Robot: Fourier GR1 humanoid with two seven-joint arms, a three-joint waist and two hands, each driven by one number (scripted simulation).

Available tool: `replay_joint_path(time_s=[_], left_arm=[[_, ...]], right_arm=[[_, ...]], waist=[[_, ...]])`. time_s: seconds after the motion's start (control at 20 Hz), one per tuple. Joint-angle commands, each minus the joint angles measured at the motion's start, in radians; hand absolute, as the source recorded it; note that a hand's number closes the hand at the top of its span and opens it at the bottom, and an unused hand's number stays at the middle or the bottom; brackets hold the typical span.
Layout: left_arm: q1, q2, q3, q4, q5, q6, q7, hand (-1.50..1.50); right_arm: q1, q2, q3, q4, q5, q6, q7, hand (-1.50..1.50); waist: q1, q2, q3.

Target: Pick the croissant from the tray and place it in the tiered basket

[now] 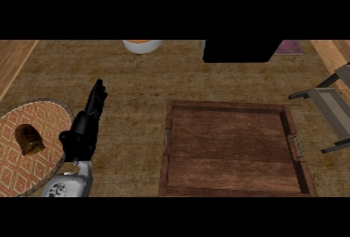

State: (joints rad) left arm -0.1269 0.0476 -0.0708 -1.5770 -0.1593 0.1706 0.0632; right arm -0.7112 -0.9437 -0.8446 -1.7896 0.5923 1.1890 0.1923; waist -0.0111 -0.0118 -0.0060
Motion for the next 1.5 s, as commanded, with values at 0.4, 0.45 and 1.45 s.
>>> replay_joint_path(time_s=[0.4,0.45,1.45], left_arm=[[-0.022,-0.017,-0.008,0.018,-0.005,0.002,-0.019,0.0],[-0.045,0.0,0.024,0.054,0.016,-0.013,-0.035,0.0],[-0.001,-0.023,-0.005,0.03,0.005,-0.01,-0.039,0.0]], right_arm=[[-0.32,-0.071,0.259,0.334,-0.041,-0.05,0.215,1.5],[-0.284,-0.072,0.289,0.313,-0.02,-0.074,0.194,1.5],[-0.273,-0.047,0.27,0.78,-0.009,-0.368,0.079,-1.5]], waist=[[0.027,0.014,0.004],[0.023,0.016,0.005],[0.026,0.014,0.006]])
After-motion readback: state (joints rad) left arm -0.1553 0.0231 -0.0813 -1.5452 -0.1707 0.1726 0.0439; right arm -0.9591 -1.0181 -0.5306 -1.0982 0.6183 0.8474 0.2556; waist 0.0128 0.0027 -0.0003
